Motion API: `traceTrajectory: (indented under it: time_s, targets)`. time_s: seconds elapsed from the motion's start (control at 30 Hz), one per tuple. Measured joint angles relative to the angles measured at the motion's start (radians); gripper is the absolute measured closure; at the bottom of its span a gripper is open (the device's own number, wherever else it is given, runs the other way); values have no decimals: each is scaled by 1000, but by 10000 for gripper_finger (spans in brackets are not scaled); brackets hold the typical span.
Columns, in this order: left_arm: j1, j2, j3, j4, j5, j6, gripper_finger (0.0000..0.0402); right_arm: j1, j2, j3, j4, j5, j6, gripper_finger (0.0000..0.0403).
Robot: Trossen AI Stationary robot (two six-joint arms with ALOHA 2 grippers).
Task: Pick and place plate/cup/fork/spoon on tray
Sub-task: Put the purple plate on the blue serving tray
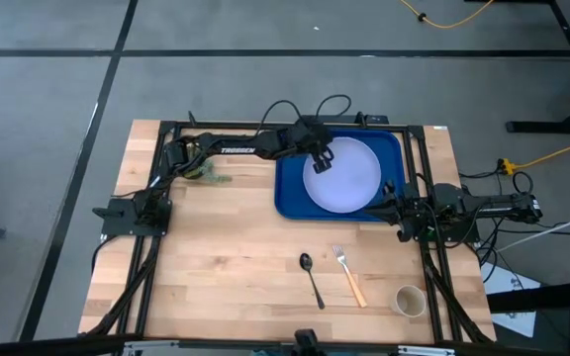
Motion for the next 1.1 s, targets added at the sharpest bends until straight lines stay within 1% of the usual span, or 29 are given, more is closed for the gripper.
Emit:
traceTrajectory:
  time_s: [0.07,0.23,0.4,0.53,0.6,0.8,0.93,1.1]
  targets:
    - [6,-1,0,-16,-9,-11,388,0,0,0,0,0,0,338]
    - [29,-1,0,-44,72,-22,388,0,0,0,0,0,0,338]
    - [32,33,0,-44,88,-18,385,0,0,0,0,0,0,338]
    - [32,66,0,-1,171,-8,368,0,0,0,0,0,0,338]
    - [27,82,0,20,175,11,357,0,0,0,0,0,0,338]
    - [15,81,-1,54,131,37,331,0,0,0,-1,0,0,338]
    - [15,81,-1,105,153,33,323,0,0,0,-1,0,0,338]
    - [10,78,-1,99,176,-17,322,0,0,0,-1,0,0,338]
